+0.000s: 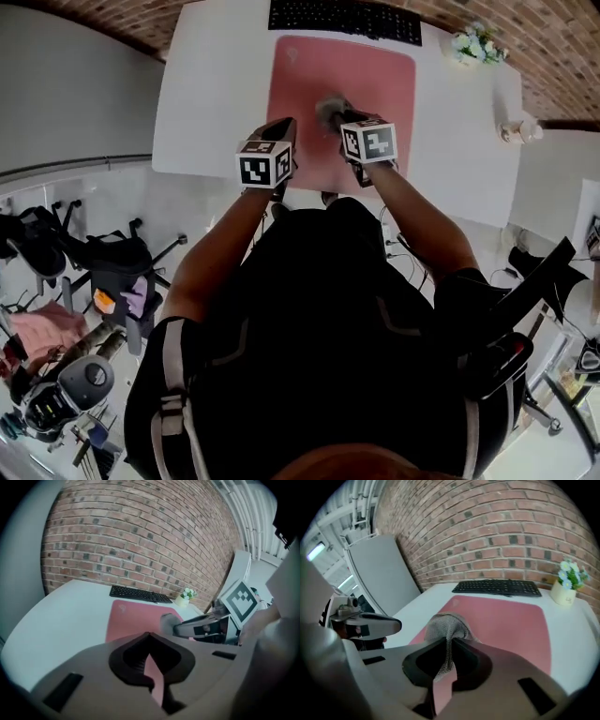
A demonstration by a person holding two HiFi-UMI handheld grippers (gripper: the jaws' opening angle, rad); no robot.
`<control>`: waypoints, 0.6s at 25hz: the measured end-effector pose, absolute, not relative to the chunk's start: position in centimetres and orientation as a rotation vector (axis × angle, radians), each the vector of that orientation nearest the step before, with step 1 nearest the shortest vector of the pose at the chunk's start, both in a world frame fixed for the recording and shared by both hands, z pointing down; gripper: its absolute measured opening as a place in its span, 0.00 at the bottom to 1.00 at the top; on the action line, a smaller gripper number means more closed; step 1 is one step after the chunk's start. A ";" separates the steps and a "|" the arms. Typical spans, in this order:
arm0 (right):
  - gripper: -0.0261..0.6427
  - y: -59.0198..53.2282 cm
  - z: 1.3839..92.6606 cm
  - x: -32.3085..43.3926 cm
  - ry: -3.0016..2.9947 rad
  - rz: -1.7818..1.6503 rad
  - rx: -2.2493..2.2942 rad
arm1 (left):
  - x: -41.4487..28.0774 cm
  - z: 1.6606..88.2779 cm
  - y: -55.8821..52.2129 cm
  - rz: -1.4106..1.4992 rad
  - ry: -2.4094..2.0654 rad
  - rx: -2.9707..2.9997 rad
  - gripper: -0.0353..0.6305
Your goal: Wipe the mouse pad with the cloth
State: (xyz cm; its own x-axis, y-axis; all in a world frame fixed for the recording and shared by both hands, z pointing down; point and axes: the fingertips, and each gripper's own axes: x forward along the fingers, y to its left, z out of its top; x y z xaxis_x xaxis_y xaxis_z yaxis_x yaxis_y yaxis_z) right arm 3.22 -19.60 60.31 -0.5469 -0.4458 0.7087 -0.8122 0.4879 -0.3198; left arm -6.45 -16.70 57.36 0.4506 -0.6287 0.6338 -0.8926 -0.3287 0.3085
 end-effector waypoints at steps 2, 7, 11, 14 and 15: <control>0.10 -19.9 59.9 0.0 -2.212 0.851 0.969 | -7.9 57.1 -16.8 0.525 -1.307 2.049 0.05; 0.10 -20.6 61.0 -5.9 -2.223 0.828 0.843 | -12.0 57.2 -16.5 0.546 -1.430 1.949 0.05; 0.10 -21.4 62.6 -9.0 -2.211 0.817 0.796 | -14.7 57.8 -16.1 0.569 -1.485 1.885 0.05; 0.10 -21.9 64.1 -10.3 -2.185 0.832 0.786 | -15.9 58.5 -15.7 0.611 -1.496 1.864 0.05; 0.10 -22.1 64.5 -10.6 -2.178 0.832 0.785 | -16.2 58.7 -15.7 0.619 -1.497 1.859 0.05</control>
